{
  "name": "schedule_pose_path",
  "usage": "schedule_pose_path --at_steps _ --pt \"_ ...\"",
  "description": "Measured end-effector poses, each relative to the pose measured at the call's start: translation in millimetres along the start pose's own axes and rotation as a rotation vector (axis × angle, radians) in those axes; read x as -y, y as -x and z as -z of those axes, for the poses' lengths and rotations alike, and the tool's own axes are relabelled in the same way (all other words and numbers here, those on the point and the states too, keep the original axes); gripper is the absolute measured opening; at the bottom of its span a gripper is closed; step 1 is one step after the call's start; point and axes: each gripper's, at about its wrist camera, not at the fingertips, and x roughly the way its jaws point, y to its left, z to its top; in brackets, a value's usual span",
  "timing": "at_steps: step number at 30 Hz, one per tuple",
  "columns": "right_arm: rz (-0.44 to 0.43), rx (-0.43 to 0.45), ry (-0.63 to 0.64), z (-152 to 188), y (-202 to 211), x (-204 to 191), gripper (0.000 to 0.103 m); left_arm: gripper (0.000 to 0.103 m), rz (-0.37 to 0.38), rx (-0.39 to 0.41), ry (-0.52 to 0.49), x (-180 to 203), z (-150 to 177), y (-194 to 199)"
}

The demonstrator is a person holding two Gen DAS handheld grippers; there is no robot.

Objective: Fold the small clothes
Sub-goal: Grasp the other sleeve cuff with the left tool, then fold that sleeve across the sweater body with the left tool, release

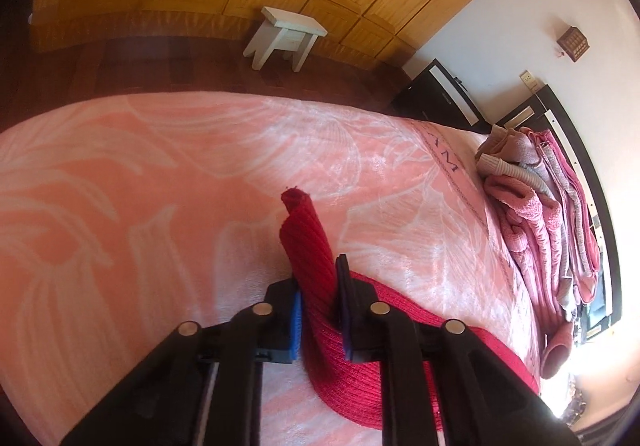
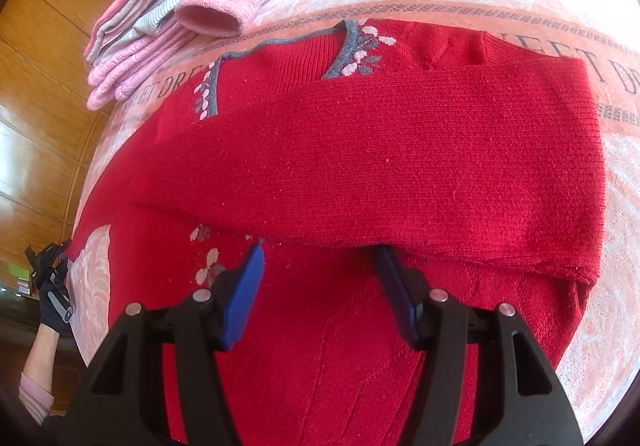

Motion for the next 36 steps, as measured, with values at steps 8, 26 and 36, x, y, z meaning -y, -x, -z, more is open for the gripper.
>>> schedule_pose_path --at_steps 8,26,36 --pt "-0.014 0.008 -0.019 1 12 7 0.059 0.012 0.152 -0.019 -0.048 82 29 15" --pt "-0.042 0.043 -0.048 7 36 40 0.059 0.012 0.459 -0.305 -0.306 294 197 -3" --pt "-0.041 0.048 -0.063 10 40 55 0.059 0.013 0.524 -0.400 -0.402 348 266 -16"
